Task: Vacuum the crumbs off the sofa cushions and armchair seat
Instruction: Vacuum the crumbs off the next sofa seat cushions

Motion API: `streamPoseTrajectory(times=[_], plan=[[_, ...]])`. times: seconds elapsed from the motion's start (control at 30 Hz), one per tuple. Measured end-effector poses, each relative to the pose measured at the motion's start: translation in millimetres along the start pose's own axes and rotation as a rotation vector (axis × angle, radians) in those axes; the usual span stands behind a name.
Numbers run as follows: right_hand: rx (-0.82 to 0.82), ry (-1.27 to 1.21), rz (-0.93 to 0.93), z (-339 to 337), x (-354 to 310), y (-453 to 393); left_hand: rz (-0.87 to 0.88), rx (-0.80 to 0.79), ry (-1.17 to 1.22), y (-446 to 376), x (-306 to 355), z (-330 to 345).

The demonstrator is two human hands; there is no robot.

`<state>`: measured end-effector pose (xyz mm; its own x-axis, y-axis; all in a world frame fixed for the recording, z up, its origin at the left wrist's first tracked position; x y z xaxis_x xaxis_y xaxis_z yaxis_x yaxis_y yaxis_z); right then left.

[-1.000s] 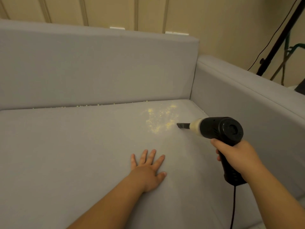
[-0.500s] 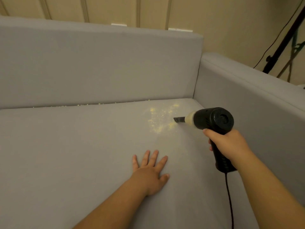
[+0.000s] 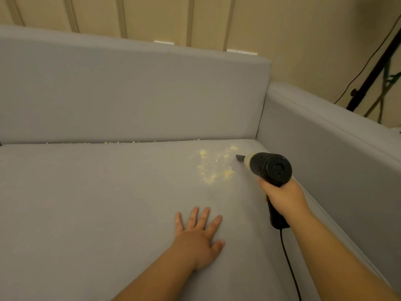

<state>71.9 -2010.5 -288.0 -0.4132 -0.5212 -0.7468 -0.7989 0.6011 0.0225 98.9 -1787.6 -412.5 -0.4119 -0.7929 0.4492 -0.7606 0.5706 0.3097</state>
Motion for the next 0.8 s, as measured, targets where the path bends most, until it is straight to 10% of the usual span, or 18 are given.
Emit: streamPoseTrajectory(times=[0.8], plan=[[0.101,-0.206,0.176,26.9,-30.5,-116.5,0.028,0.012,0.035,-5.3,-3.0,4.3]])
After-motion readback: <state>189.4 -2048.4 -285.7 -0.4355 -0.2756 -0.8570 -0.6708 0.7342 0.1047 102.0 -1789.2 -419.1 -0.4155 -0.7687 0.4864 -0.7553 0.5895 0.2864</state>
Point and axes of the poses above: each hand's wrist, its own y-axis away from the middle knuckle, its own z-axis out of the palm, x = y × z, the point moved 4 cm from there along -y, towards the middle knuckle, and after that the axes turned 15 degrees about y, right-handed, at the moved point
